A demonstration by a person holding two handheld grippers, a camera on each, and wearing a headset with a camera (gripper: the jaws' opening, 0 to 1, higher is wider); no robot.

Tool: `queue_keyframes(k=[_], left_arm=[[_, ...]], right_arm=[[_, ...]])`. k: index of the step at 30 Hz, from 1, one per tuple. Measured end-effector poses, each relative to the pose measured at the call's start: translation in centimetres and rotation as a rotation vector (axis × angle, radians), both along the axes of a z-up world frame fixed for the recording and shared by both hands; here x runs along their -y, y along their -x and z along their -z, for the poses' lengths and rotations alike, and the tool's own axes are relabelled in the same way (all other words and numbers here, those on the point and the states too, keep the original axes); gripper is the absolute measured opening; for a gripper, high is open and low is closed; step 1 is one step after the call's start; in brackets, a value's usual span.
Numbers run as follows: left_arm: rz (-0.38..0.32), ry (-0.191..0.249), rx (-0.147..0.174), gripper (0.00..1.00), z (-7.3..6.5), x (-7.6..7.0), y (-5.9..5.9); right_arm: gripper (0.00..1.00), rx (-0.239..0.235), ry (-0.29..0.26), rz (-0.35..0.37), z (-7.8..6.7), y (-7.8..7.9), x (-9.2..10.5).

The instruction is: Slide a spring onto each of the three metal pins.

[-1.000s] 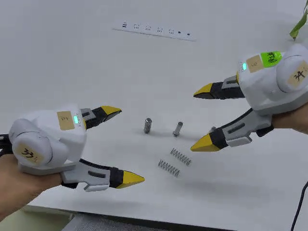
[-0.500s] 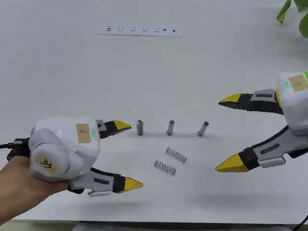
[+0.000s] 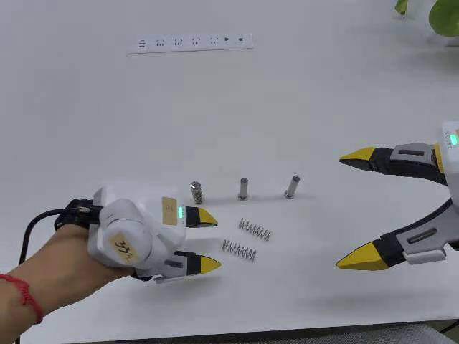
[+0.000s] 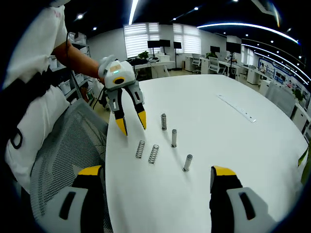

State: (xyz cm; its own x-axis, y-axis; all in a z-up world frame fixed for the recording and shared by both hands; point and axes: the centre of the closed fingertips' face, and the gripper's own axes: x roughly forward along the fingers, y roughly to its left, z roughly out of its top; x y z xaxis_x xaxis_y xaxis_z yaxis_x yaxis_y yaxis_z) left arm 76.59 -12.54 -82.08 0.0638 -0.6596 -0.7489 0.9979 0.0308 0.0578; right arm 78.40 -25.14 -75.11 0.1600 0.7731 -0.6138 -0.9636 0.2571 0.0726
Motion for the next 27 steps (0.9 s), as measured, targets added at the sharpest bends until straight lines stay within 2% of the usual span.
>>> queue_keyframes(k=[2, 4, 13, 15, 18, 19, 21, 27], left_arm=[[0.017, -0.020, -0.013, 0.28, 1.0, 0.2, 0.1], [0.030, -0.041, -0.012, 0.26, 1.7, 0.4, 0.1], [0.066, -0.092, -0.011, 0.22, 3.4, 0.8, -0.2], [0.075, -0.106, 0.003, 0.20, 3.5, 0.8, -0.4], [0.084, -0.105, -0.001, 0.18, 3.6, 1.0, -0.2], [0.096, -0.110, 0.015, 0.16, 3.6, 1.1, -0.3], [0.113, -0.126, 0.026, 0.13, 3.7, 1.0, -0.3], [0.123, -0.132, 0.025, 0.12, 4.1, 1.0, 0.1]], right_arm=[[0.92, -0.003, -0.002, 0.004, 0.0, 0.0, 0.1], [0.92, -0.004, -0.004, 0.007, 0.1, 0.1, 0.3], [0.91, -0.014, -0.010, 0.022, 0.4, 0.4, 0.8], [0.91, -0.015, -0.013, 0.026, 0.4, 0.5, 0.9], [0.91, -0.016, -0.014, 0.028, 0.4, 0.5, 1.1], [0.91, -0.017, -0.011, 0.029, 0.4, 0.6, 1.1], [0.91, -0.017, -0.011, 0.031, 0.4, 0.6, 1.2], [0.91, -0.015, -0.013, 0.035, 0.4, 0.7, 1.3]])
